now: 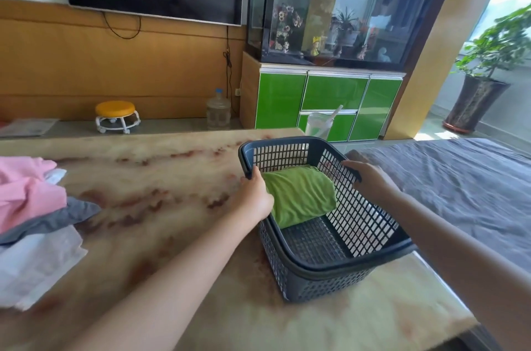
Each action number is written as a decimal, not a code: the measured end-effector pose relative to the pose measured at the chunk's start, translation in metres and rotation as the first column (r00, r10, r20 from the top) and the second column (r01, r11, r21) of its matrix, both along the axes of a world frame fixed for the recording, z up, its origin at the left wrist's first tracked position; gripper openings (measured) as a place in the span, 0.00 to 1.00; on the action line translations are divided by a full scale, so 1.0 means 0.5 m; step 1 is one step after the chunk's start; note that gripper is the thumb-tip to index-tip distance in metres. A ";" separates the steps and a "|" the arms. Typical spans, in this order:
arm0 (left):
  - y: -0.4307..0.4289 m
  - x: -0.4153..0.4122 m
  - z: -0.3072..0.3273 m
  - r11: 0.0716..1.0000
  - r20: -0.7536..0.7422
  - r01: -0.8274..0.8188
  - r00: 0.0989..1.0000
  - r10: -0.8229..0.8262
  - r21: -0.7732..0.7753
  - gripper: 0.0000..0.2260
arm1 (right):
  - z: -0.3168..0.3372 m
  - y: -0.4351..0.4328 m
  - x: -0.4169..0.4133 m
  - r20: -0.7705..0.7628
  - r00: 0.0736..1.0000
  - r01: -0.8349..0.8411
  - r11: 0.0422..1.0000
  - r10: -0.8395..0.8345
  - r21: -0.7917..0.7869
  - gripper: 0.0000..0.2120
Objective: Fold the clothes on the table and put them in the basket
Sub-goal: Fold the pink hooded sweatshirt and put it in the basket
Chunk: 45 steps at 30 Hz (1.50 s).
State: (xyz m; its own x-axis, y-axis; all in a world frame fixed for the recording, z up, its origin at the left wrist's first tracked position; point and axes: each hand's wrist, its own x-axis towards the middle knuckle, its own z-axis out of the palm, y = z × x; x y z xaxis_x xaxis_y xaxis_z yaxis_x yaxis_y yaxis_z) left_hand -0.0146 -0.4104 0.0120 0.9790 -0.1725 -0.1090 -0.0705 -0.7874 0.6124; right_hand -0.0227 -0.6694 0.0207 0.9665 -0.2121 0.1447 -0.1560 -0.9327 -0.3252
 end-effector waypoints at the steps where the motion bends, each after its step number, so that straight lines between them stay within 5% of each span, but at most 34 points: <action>1: 0.001 -0.003 -0.001 1.000 0.010 -0.002 1.000 0.003 -0.020 0.34 | -0.003 0.001 0.002 0.010 1.000 0.007 1.000 -0.006 -0.014 0.34; 10: 0.022 -0.020 0.011 0.978 0.008 -0.004 1.000 0.005 -0.207 0.35 | 0.016 0.039 -0.006 -0.214 0.976 -0.005 0.976 -0.043 -0.217 0.36; 16: 0.188 -0.061 0.087 0.947 0.062 -0.064 0.994 0.088 -0.313 0.22 | 0.087 0.265 -0.027 0.020 0.985 -0.171 0.969 0.171 0.180 0.17; 19: 0.338 -0.099 0.081 0.915 0.009 -0.128 0.990 0.142 -0.383 0.13 | 0.107 0.421 -0.052 0.102 0.951 -0.308 0.918 0.291 0.251 0.13; 25: 0.663 -0.224 -0.011 0.824 -0.142 -0.311 0.950 0.277 -0.474 0.09 | 0.055 0.740 -0.137 -0.060 0.744 -0.584 0.692 0.665 0.426 0.09; 30: 0.829 -0.325 -0.081 0.857 0.027 -0.448 0.882 0.470 -0.255 0.14 | -0.066 0.930 -0.178 -0.147 0.680 -0.507 0.605 0.718 0.614 0.14; 36: 0.986 -0.357 -0.162 0.820 0.316 -0.570 0.789 0.528 0.055 0.22 | -0.136 1.090 -0.213 -0.128 0.752 -0.391 0.594 0.647 0.704 0.16; 41: 1.046 -0.329 -0.184 0.828 0.384 -0.556 0.781 0.493 0.069 0.32 | -0.163 1.148 -0.206 -0.130 0.771 -0.258 0.492 0.624 0.831 0.17; 45: 1.075 -0.306 -0.172 0.839 0.476 -0.539 0.758 0.445 0.074 0.31 | -0.167 1.188 -0.156 -0.067 0.772 -0.334 0.494 0.632 0.803 0.21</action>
